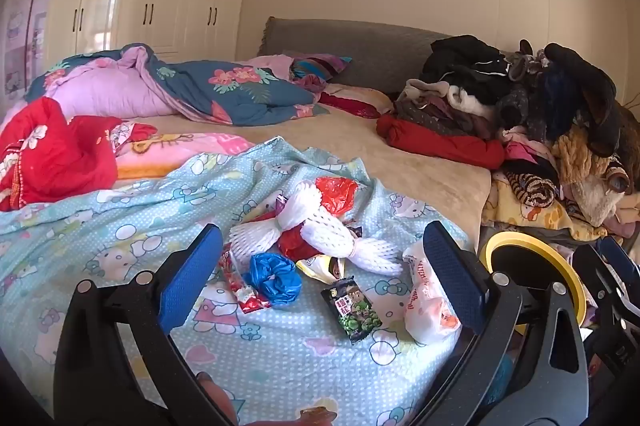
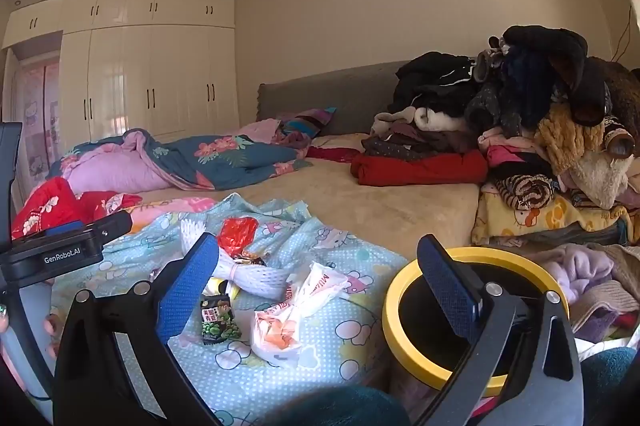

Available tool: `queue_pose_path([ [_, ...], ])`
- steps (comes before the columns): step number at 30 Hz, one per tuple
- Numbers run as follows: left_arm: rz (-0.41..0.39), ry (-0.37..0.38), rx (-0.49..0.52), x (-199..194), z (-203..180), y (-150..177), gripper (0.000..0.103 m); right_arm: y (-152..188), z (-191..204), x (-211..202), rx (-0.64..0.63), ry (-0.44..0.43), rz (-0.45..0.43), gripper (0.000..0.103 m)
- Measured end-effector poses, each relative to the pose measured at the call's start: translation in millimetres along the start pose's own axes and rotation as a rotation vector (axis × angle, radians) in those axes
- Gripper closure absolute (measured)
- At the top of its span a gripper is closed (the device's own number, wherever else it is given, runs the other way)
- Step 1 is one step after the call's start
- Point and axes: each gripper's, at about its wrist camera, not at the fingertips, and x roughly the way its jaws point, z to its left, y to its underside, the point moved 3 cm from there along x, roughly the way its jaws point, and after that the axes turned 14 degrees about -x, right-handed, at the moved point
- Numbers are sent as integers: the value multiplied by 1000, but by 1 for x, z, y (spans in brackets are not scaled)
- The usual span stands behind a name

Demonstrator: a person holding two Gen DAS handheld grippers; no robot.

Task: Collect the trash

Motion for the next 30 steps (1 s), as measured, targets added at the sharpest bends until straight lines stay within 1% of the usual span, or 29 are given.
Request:
queue_pose_path([
  [8,12,3,3,-4,5,4,11,-2,-2,0,0,0,2,6],
  [11,13,3,6,-1,0,6,11,-1,1,1,-1,0,0,6],
  [14,14,5,8,-4,0,8,11,-3,-6,0,0,3,0,6],
  [15,20,1,6,2,-2,6,11,-3,-6,-1,0,5,-1,6],
  [30,22,5,12,4,-2,7,11,-5,-7,0,-2,9,-5,6],
])
